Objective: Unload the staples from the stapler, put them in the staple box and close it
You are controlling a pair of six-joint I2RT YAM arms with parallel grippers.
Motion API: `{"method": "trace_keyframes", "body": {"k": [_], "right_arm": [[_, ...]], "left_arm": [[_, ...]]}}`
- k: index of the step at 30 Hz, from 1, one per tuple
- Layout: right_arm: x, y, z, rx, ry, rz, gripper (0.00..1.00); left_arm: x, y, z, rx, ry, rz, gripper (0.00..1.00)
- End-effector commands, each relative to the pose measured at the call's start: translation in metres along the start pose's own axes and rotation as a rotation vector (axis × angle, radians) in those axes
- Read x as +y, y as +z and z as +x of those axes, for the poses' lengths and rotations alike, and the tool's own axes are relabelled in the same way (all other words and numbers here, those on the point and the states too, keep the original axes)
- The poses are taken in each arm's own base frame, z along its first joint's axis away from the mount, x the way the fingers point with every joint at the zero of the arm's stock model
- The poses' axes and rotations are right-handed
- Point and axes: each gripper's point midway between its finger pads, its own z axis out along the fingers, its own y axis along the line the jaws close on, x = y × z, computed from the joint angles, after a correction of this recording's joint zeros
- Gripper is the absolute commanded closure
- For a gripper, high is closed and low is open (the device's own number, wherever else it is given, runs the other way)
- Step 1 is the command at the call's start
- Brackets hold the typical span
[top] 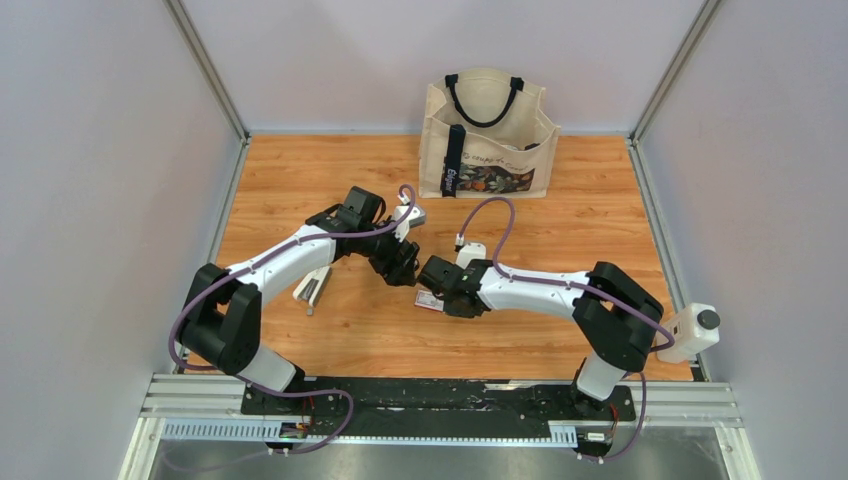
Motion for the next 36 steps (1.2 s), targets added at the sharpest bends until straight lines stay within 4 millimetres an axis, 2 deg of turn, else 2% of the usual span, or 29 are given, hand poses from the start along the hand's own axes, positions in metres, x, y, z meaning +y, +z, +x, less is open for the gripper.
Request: {"method": "trace_keyframes", "body": {"k": [1,4,12,16,19,24,31,33,36], "right_arm": [[0.0,0.003,-0.001,0.002,0.021,0.004,1.0],[0.0,0.004,-0.001,0.008,0.022,0.004,1.0],[0.002,0.006,-0.001,0.02,0.017,-0.004,0.92],[0.003,0.006,0.0,0.024,0.01,-0.008,0.85],[0.003,0.006,-0.001,0.023,0.012,-0.009,0.73],[0.004,0.006,0.0,0.024,0.007,-0.014,0.66],[0.006,-0.001,-0.005,0.0,0.007,-0.066,0.65],[0.013,-0.01,-0.011,-0.016,0.014,-0.12,0.65],[0.011,-0.02,-0.015,-0.027,0.001,-0.136,0.65]], "left_arm": [[-0.005,-0.008,-0.011,-0.047,0.059,-0.006,0.19],[-0.005,-0.007,-0.01,-0.046,0.058,-0.007,0.19],[-0.006,-0.008,-0.012,-0.049,0.06,-0.006,0.19],[-0.005,-0.007,-0.011,-0.047,0.061,-0.006,0.19],[-0.006,-0.008,-0.011,-0.046,0.061,-0.005,0.19],[-0.006,-0.008,-0.012,-0.047,0.06,-0.005,0.19],[-0.006,-0.007,-0.011,-0.044,0.061,-0.003,0.19],[-0.006,-0.007,-0.01,-0.042,0.059,-0.003,0.19],[-0.006,-0.007,-0.01,-0.04,0.058,-0.001,0.19]]}}
